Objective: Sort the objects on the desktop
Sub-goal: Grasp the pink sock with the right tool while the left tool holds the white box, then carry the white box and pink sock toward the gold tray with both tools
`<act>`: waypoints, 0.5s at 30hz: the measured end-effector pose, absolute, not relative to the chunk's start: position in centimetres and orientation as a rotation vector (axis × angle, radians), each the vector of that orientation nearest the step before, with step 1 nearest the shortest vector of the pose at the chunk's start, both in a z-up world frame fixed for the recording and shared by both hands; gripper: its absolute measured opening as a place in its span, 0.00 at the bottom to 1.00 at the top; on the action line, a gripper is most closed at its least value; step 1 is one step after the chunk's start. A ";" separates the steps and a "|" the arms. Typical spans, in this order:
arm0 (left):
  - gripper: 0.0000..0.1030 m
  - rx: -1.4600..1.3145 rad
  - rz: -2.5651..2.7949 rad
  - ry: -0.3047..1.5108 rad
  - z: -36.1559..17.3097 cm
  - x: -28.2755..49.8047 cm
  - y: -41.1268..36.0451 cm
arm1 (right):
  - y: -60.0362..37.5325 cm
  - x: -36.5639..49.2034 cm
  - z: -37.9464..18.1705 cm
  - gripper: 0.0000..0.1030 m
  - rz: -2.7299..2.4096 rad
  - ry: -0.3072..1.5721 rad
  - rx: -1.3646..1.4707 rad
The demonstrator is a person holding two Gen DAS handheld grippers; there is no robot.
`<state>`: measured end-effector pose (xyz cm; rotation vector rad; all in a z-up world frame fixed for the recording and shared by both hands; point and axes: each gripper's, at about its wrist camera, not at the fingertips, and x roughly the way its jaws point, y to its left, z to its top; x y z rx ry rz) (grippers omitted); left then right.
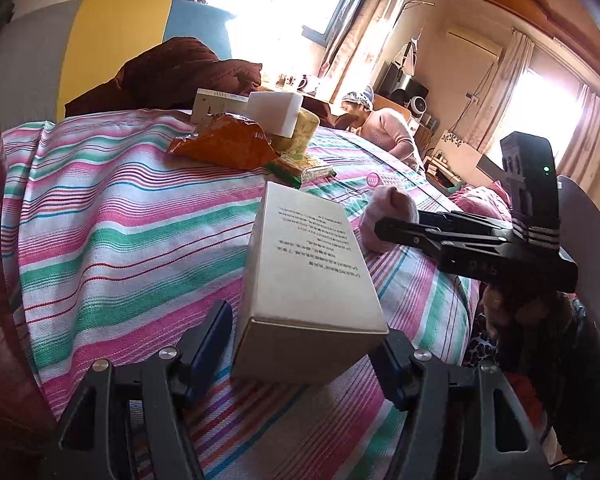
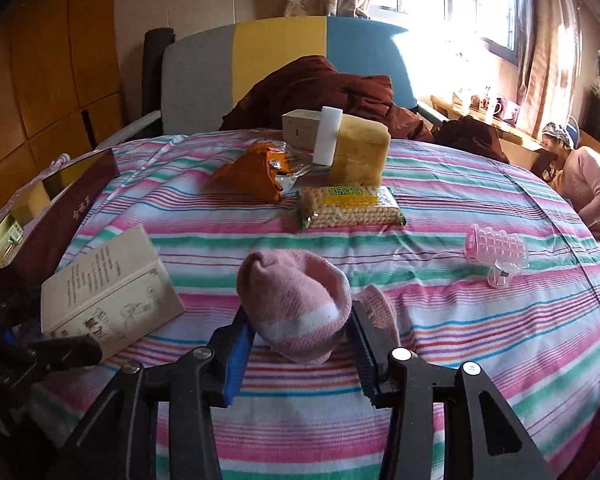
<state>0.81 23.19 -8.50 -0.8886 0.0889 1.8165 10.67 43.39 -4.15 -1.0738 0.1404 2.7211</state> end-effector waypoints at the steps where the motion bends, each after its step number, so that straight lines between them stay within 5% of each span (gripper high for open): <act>1: 0.65 -0.892 1.822 0.105 -8.3 0.9 23.2 | 43.2 11.1 -4.1 0.57 2.733 0.151 -1.073; 8: 0.66 -0.868 1.859 0.159 -6.7 2.2 22.8 | 44.5 14.2 -3.4 0.75 2.799 0.414 -0.968; 15: 0.66 -0.828 1.903 0.223 -5.8 2.5 23.4 | 45.4 14.3 -4.2 0.79 2.790 0.522 -0.966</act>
